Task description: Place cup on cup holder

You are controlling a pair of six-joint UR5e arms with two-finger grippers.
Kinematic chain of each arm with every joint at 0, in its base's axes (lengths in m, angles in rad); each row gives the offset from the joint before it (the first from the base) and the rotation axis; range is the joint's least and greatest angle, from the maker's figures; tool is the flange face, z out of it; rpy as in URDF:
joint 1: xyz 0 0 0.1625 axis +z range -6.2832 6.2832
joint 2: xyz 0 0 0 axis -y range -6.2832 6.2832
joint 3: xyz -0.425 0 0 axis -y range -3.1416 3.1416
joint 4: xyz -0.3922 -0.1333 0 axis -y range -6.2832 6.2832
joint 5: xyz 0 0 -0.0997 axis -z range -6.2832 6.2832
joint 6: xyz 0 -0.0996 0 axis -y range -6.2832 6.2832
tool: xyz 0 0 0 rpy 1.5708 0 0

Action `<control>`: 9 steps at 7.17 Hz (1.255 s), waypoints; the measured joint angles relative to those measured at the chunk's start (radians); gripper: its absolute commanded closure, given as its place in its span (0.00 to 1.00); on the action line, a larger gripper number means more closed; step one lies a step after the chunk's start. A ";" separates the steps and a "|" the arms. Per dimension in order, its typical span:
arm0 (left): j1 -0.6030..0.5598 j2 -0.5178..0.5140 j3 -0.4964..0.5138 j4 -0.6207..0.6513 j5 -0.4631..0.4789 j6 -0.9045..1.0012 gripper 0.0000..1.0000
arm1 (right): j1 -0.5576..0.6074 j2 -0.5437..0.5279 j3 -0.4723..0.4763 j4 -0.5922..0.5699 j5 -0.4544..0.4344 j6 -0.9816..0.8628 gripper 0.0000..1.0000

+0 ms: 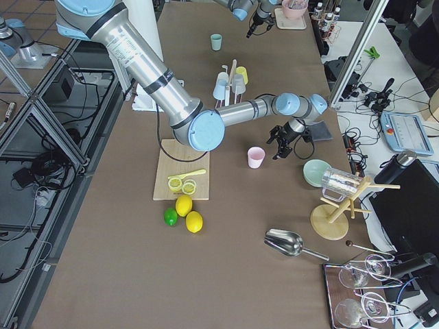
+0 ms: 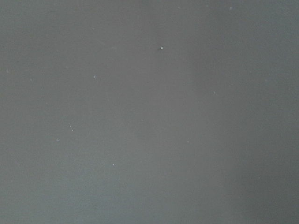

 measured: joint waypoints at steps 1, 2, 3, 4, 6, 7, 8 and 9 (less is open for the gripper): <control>0.005 -0.046 0.048 0.025 0.026 0.023 0.02 | -0.003 -0.002 -0.003 -0.042 0.010 -0.049 0.00; 0.016 -0.094 0.090 0.061 0.050 0.033 0.02 | -0.006 0.000 -0.011 -0.074 0.013 -0.090 0.00; 0.031 -0.134 0.128 0.106 0.061 0.036 0.02 | -0.011 0.002 -0.021 -0.089 0.009 -0.113 0.00; 0.051 -0.167 0.169 0.137 0.065 0.038 0.02 | -0.021 0.006 -0.033 -0.094 -0.003 -0.123 0.00; 0.083 -0.205 0.226 0.197 0.067 0.039 0.02 | -0.037 0.024 -0.069 -0.097 -0.041 -0.149 0.00; 0.089 -0.216 0.236 0.261 0.067 0.039 0.02 | -0.039 0.036 -0.089 -0.106 -0.063 -0.167 0.00; 0.092 -0.231 0.247 0.314 0.068 0.040 0.02 | -0.040 0.044 -0.106 -0.116 -0.077 -0.181 0.00; 0.095 -0.249 0.261 0.350 0.069 0.048 0.02 | -0.042 0.051 -0.123 -0.120 -0.085 -0.193 0.00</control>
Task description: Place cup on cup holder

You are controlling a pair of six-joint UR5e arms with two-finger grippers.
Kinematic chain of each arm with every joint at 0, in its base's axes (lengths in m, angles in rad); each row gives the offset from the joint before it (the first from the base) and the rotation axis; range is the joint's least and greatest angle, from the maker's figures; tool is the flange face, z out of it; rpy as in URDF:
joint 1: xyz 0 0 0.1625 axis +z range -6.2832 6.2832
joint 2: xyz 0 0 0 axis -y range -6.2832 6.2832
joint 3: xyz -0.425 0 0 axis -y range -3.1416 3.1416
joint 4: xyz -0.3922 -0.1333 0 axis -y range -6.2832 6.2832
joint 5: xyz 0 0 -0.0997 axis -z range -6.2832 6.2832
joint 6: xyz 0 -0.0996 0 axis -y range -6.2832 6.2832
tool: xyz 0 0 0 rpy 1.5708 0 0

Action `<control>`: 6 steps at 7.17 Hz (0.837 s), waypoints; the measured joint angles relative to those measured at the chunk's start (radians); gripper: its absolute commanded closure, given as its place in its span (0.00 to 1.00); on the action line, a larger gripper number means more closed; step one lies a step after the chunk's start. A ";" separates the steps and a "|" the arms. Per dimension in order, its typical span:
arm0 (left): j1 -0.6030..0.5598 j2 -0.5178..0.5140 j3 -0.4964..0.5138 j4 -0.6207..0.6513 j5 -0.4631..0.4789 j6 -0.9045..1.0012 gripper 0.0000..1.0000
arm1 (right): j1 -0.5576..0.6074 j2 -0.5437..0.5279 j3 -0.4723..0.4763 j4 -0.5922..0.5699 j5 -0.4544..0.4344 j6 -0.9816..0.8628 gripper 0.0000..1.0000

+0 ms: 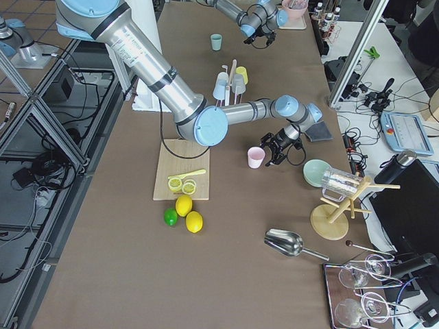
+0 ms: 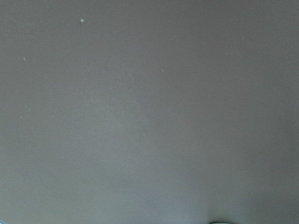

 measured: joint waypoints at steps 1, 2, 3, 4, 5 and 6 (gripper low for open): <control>0.011 -0.011 0.012 0.025 0.005 0.015 0.02 | -0.002 0.008 -0.019 -0.002 -0.002 -0.006 0.00; 0.031 -0.014 0.021 0.053 0.013 0.028 0.02 | -0.004 0.021 -0.043 -0.002 -0.003 -0.010 0.00; 0.043 -0.014 0.026 0.078 0.021 0.037 0.02 | -0.007 0.032 -0.063 -0.002 -0.003 -0.016 0.00; 0.049 -0.016 0.032 0.089 0.031 0.060 0.02 | -0.012 0.041 -0.080 -0.002 -0.003 -0.020 0.00; 0.055 -0.018 0.039 0.093 0.043 0.099 0.02 | -0.020 0.050 -0.096 -0.002 -0.005 -0.023 0.00; 0.068 -0.020 0.045 0.096 0.054 0.129 0.02 | -0.028 0.056 -0.108 -0.002 -0.012 -0.024 0.00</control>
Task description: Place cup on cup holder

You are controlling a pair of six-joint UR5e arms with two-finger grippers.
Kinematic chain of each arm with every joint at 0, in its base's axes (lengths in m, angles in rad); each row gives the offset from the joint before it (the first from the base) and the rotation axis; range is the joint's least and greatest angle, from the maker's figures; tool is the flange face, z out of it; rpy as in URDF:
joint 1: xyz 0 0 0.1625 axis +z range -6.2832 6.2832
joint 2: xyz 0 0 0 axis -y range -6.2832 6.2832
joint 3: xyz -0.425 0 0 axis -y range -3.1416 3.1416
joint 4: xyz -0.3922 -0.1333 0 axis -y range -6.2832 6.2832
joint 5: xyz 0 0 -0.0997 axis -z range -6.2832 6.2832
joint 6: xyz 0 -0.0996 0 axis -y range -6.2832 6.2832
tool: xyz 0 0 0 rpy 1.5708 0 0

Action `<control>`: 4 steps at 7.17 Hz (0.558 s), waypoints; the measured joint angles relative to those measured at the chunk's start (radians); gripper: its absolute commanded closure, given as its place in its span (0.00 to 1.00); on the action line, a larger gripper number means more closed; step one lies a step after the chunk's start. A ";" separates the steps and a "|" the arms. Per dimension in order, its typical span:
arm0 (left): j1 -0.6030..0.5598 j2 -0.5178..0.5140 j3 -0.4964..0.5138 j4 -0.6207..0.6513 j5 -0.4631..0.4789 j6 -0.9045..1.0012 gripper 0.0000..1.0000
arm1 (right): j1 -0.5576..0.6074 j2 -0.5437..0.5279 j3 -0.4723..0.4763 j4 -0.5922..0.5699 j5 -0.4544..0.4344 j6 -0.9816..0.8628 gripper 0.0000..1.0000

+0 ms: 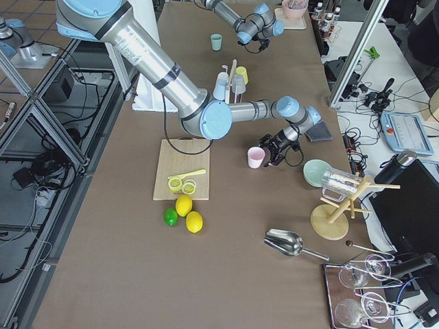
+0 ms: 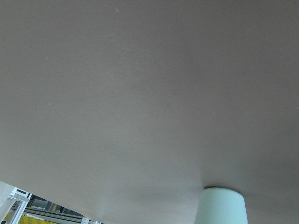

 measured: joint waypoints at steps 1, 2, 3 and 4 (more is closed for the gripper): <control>0.010 -0.002 0.007 0.003 0.007 0.013 0.02 | -0.006 0.002 -0.010 0.001 -0.007 -0.004 0.00; 0.016 -0.005 0.017 0.006 0.010 0.018 0.02 | -0.009 0.002 -0.019 0.001 -0.011 -0.013 0.00; 0.025 -0.008 0.026 0.010 0.011 0.020 0.02 | -0.010 0.001 -0.026 0.001 -0.014 -0.021 0.00; 0.035 -0.010 0.031 0.013 0.012 0.025 0.02 | -0.010 0.001 -0.032 0.001 -0.018 -0.025 0.00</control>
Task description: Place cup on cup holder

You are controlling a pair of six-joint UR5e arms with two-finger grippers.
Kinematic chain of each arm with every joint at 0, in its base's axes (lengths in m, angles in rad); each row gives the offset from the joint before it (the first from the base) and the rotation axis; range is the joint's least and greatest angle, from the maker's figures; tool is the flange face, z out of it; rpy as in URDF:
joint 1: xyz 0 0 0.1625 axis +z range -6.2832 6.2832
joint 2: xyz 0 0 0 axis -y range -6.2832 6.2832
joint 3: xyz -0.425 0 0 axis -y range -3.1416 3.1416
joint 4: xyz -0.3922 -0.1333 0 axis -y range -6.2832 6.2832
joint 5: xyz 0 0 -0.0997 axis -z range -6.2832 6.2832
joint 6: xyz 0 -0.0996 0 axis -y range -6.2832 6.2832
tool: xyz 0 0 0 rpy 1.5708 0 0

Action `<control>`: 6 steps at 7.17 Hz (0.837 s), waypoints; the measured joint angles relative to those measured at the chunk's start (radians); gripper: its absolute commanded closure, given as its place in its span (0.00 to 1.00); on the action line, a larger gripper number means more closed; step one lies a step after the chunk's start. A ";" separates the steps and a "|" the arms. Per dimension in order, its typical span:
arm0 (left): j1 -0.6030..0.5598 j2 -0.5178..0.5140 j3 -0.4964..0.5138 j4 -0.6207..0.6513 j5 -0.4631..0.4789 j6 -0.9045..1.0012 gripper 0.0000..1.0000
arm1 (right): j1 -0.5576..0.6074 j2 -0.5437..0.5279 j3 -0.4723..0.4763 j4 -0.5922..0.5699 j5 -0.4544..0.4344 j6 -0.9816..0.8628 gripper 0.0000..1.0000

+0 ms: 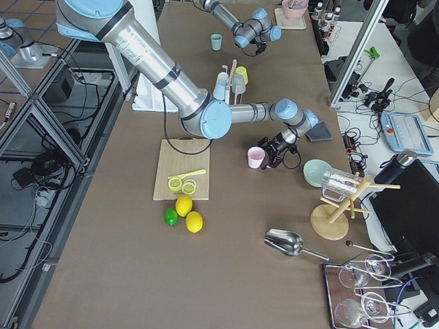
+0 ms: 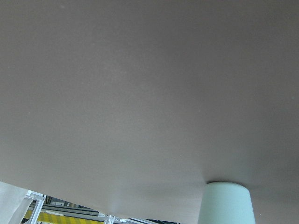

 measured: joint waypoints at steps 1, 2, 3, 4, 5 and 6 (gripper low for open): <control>0.007 -0.004 0.003 0.010 0.000 0.009 0.02 | 0.000 0.001 -0.005 0.000 -0.002 -0.002 0.00; 0.013 -0.014 0.005 0.034 0.000 0.020 0.02 | -0.001 0.003 -0.012 0.000 -0.002 -0.006 0.00; 0.022 -0.022 0.005 0.058 0.000 0.028 0.02 | -0.001 0.010 -0.026 -0.001 -0.005 -0.011 0.00; 0.037 -0.024 0.006 0.075 0.000 0.034 0.02 | -0.002 0.021 -0.043 -0.001 -0.010 -0.014 0.00; 0.051 -0.024 0.005 0.084 -0.002 0.041 0.02 | -0.003 0.032 -0.059 -0.002 -0.013 -0.015 0.00; 0.061 -0.023 0.004 0.092 -0.002 0.065 0.02 | -0.004 0.045 -0.078 -0.003 -0.016 -0.016 0.00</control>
